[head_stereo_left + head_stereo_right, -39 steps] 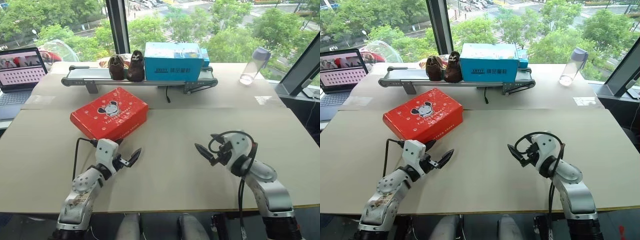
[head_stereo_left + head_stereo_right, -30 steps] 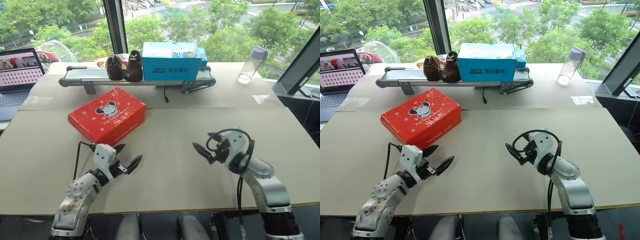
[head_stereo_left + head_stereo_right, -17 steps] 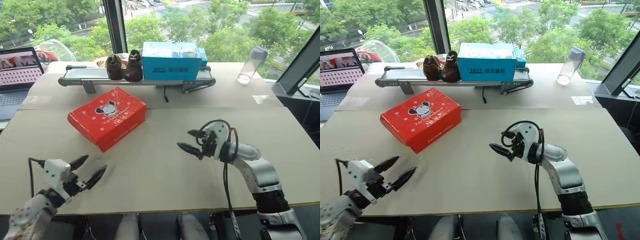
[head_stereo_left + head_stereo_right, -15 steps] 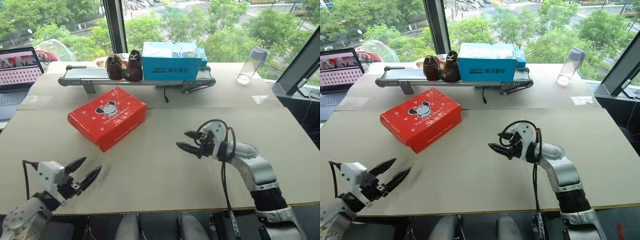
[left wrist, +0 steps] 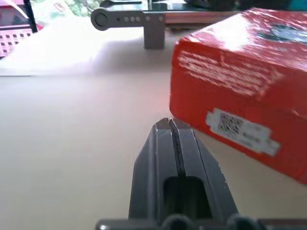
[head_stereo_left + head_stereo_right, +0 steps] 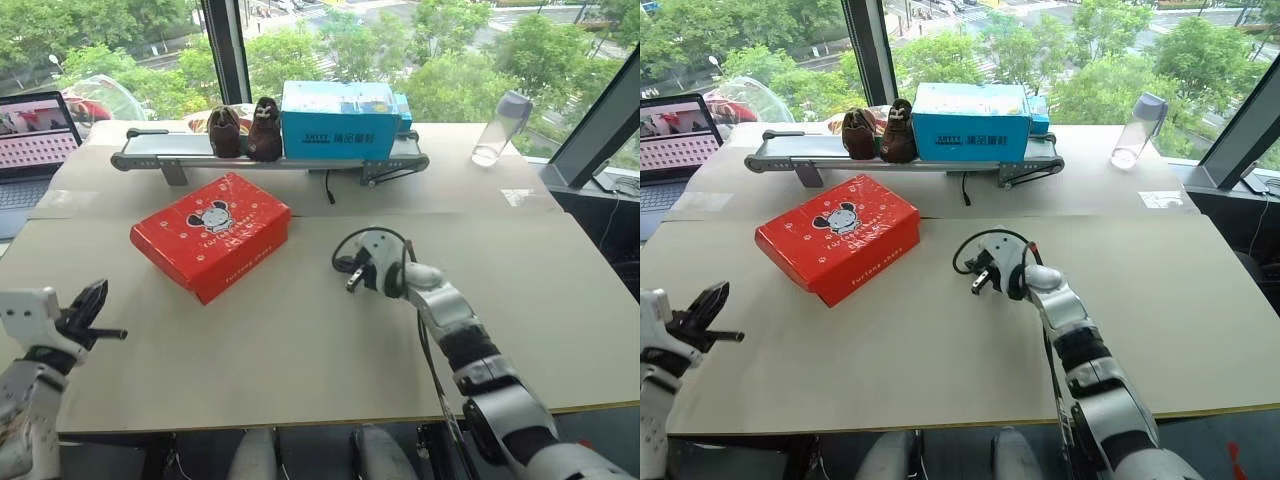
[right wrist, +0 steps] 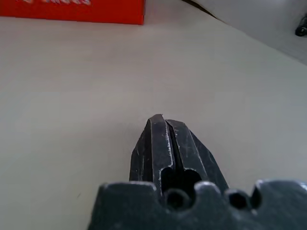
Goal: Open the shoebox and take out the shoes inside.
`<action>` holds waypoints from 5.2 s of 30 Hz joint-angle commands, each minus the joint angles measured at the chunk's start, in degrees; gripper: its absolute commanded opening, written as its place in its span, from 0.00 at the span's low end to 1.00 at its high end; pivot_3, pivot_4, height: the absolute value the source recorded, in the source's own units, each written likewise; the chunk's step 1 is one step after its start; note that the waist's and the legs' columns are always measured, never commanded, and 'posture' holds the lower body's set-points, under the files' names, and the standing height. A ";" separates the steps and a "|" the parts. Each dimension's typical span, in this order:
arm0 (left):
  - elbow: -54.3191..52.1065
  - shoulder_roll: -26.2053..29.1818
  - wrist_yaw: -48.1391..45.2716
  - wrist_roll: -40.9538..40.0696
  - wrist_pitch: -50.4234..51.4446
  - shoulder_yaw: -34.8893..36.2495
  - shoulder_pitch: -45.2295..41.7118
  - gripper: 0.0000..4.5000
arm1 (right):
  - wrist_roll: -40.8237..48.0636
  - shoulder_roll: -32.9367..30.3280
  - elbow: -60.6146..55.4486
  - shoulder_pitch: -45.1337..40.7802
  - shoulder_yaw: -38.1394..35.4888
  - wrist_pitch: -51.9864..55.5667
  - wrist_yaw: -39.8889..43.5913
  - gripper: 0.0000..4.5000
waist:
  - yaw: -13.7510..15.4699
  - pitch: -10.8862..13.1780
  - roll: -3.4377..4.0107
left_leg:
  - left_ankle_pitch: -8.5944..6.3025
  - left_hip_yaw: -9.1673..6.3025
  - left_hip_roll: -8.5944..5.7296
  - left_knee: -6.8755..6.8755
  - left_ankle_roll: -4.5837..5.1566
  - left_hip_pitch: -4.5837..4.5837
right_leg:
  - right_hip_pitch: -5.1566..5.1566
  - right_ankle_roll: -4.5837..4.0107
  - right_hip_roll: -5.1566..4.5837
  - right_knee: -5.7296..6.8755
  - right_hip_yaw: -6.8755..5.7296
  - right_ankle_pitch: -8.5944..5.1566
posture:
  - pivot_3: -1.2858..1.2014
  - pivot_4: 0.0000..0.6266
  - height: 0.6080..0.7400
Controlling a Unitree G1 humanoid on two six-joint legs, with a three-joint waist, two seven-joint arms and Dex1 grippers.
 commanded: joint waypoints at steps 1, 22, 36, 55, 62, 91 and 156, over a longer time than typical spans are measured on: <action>2.05 0.34 3.93 3.60 -0.15 -2.95 -4.57 0.00 | -3.78 2.02 12.56 -7.39 -0.20 -8.33 -4.81 0.01 | -0.10 0.00 0.00 | 0.00 0.00 0.00 -0.01 0.00 -0.01 | -0.02 0.00 0.00 0.00 0.00 0.00 | 0.52 0.24 1.00; 1.04 -1.98 9.78 16.16 -1.92 -12.72 -5.84 0.00 | -5.59 21.07 39.41 -29.37 -8.95 -19.97 -7.04 0.01 | -1.58 0.02 0.03 | -0.03 -0.04 0.06 -0.27 -0.10 -0.14 | -0.32 -0.08 0.08 0.23 0.01 0.07 | 0.52 0.24 1.00; -1.32 0.33 6.45 15.11 0.81 -11.53 -4.72 0.00 | -7.94 20.48 37.06 -25.93 -6.12 -19.00 14.16 0.01 | -1.52 0.02 0.03 | -0.20 -0.05 0.06 -0.11 -0.40 -0.17 | -0.29 -0.05 0.09 0.26 -0.04 0.14 | 0.52 0.24 1.00; 28.66 14.53 5.95 25.00 -16.30 -13.38 -21.13 0.00 | -15.10 8.54 40.41 -32.41 -5.63 -13.13 -14.19 0.01 | -1.75 0.03 0.04 | 0.06 -0.01 0.07 -0.23 -0.09 -0.21 | -0.44 -0.10 0.09 0.27 -0.07 0.17 | 0.52 0.24 1.00; 54.50 22.97 6.44 32.67 -29.91 -20.37 -35.62 0.00 | -13.32 12.89 37.94 -30.68 -5.67 -15.22 -1.33 0.01 | -1.60 0.04 0.05 | 0.08 -0.02 0.06 -0.23 -0.05 -0.24 | -0.45 -0.06 0.11 0.24 -0.08 0.17 | 0.52 0.24 1.00; 32.11 15.46 -22.48 17.49 -11.96 -26.98 -32.17 0.00 | -9.83 -4.44 24.50 -20.87 -6.29 -6.62 5.49 0.01 | -1.38 0.13 0.15 | 0.24 -0.01 0.09 -0.06 0.00 0.06 | -0.15 0.25 0.12 0.27 -0.12 0.17 | 0.52 0.24 1.00; -20.88 27.82 -40.26 -19.80 31.68 -6.84 -9.64 0.00 | 21.36 -41.01 -39.82 21.05 -16.54 39.27 37.90 0.01 | 1.23 0.05 0.11 | 0.28 0.08 0.08 0.09 0.00 -0.31 | -0.35 0.25 0.02 0.00 -0.04 0.17 | 0.52 0.24 1.00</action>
